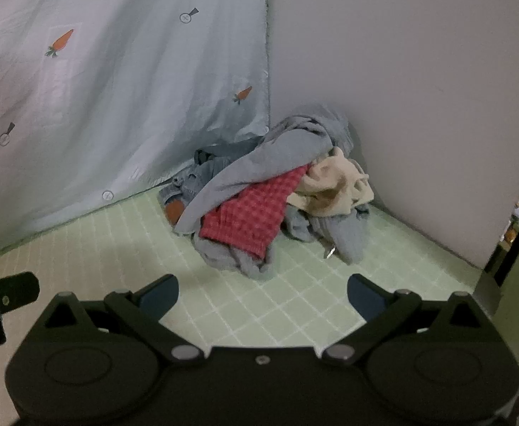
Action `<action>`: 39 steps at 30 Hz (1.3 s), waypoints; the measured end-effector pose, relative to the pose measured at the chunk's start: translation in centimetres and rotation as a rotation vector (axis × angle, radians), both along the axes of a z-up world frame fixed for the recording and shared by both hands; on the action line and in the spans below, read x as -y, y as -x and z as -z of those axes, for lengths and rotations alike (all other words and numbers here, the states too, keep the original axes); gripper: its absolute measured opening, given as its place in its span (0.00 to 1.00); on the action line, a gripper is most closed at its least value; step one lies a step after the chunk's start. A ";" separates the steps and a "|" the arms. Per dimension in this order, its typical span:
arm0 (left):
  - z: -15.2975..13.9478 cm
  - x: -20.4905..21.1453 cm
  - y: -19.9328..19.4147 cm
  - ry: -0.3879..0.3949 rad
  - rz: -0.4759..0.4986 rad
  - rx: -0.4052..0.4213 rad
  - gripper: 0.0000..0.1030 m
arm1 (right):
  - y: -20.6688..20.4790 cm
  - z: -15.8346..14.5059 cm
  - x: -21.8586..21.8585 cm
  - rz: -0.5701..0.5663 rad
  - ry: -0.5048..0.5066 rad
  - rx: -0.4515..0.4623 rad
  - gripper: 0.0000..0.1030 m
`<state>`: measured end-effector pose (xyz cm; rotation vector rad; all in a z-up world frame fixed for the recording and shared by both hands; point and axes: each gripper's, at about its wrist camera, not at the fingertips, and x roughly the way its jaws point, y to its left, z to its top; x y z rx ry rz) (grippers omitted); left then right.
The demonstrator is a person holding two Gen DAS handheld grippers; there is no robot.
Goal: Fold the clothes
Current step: 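Move both tools toward the clothes pile in the corner, then grasp the grey sweatpants with the right tool and lift them from the pile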
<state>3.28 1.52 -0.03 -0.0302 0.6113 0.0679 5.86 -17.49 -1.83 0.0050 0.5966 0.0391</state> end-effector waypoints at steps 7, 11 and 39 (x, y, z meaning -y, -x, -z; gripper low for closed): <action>0.3 0.3 -3.8 0.013 -0.031 -0.033 1.00 | -4.7 0.4 0.7 -0.017 -0.006 0.008 1.00; 0.8 0.5 -6.7 0.026 -0.047 -0.057 1.00 | -8.1 0.8 0.9 -0.014 -0.011 0.010 1.00; 5.8 -1.9 -21.7 0.231 -0.107 -0.223 0.98 | -29.1 4.1 1.3 -0.060 -0.097 0.116 0.10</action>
